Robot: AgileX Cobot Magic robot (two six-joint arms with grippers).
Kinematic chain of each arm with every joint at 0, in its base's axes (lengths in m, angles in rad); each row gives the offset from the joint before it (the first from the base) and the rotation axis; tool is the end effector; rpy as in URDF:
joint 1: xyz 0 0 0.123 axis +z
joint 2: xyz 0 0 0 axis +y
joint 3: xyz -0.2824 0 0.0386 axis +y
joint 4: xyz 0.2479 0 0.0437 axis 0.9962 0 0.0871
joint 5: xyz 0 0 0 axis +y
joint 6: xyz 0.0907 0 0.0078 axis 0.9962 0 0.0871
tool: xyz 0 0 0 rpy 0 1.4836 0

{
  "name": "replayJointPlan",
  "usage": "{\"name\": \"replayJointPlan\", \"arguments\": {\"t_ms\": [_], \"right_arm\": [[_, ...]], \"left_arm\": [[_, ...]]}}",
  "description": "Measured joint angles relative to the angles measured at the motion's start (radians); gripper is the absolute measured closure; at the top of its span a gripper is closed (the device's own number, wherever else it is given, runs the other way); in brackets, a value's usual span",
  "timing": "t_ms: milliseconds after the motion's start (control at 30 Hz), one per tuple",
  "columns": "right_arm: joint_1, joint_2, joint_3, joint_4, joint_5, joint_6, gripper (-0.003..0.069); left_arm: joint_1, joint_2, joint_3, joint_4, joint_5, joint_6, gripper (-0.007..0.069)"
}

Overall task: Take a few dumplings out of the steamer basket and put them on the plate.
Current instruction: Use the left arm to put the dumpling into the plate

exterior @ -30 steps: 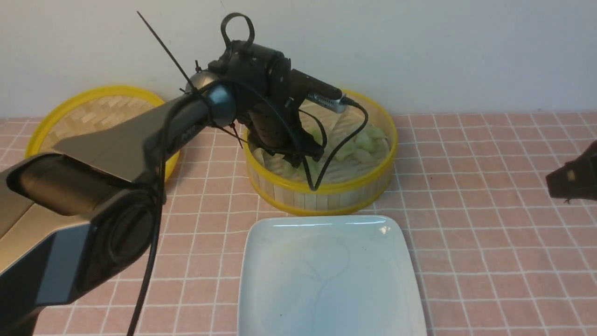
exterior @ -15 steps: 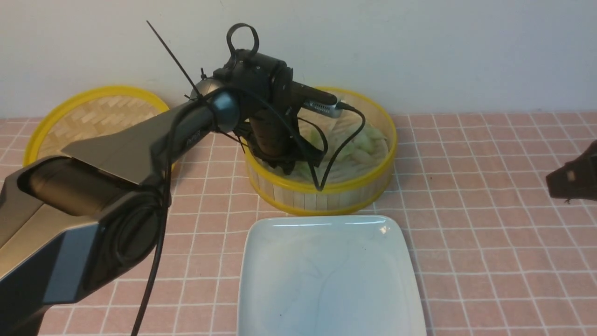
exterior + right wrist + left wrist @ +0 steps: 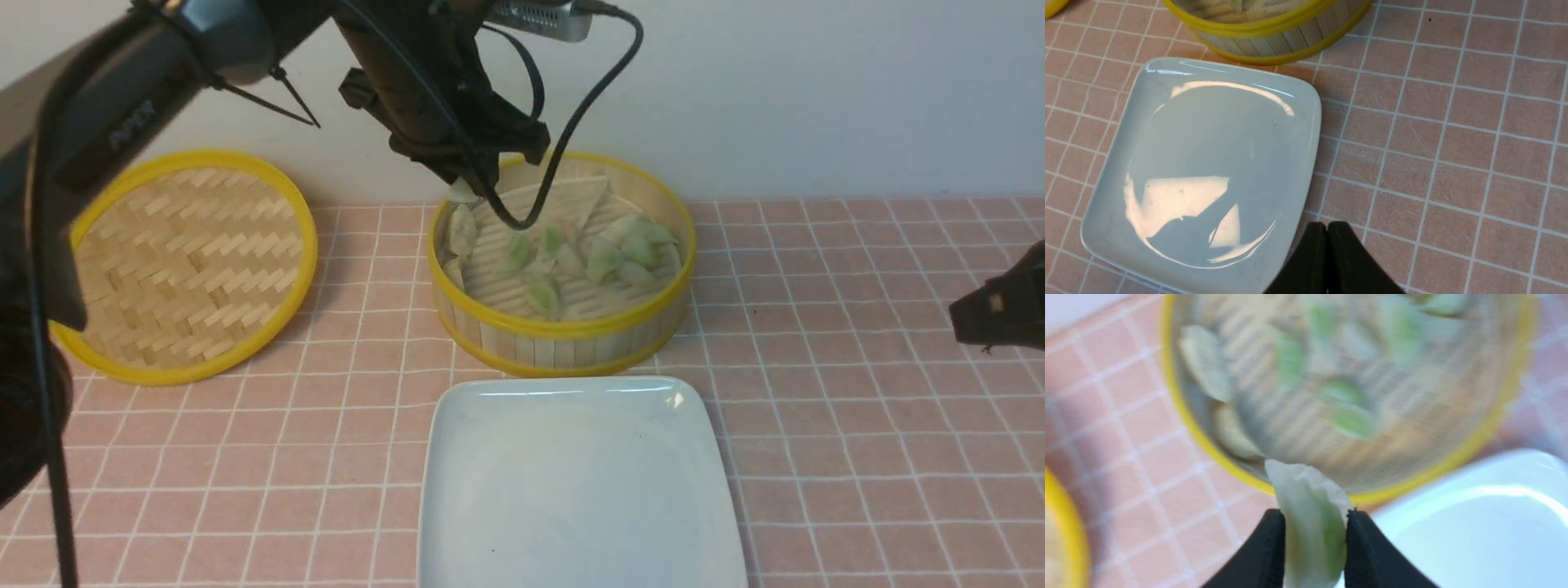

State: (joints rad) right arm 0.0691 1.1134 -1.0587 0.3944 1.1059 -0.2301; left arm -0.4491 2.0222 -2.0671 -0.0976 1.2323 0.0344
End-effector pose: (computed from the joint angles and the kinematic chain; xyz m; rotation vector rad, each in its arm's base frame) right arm 0.2003 0.0452 0.3497 -0.2717 2.5680 0.4651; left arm 0.3970 -0.2006 0.3343 0.6303 2.6145 -0.2642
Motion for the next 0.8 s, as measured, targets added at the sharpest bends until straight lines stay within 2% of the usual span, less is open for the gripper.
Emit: {"name": "replayJointPlan", "arguments": {"t_ms": [200,500,733,800], "right_arm": [[0.0,0.0,0.0,0.014,-0.004,0.0,0.0673],[0.0,0.0,0.0,0.052,-0.009,-0.048,0.0673],[0.001,0.058,-0.037,0.123,0.016,-0.115,0.0673],[0.011,0.111,-0.098,0.138,0.038,-0.127,0.0673]], "left_arm": [[-0.079,-0.017,0.246,-0.17,0.0,0.036,0.046],[-0.143,0.098,0.314,-0.191,-0.007,0.048,0.0456],[-0.143,0.115,0.313,-0.185,-0.009,0.048,0.0195],[-0.143,0.115,0.311,-0.185,-0.009,0.041,0.0165]]}}
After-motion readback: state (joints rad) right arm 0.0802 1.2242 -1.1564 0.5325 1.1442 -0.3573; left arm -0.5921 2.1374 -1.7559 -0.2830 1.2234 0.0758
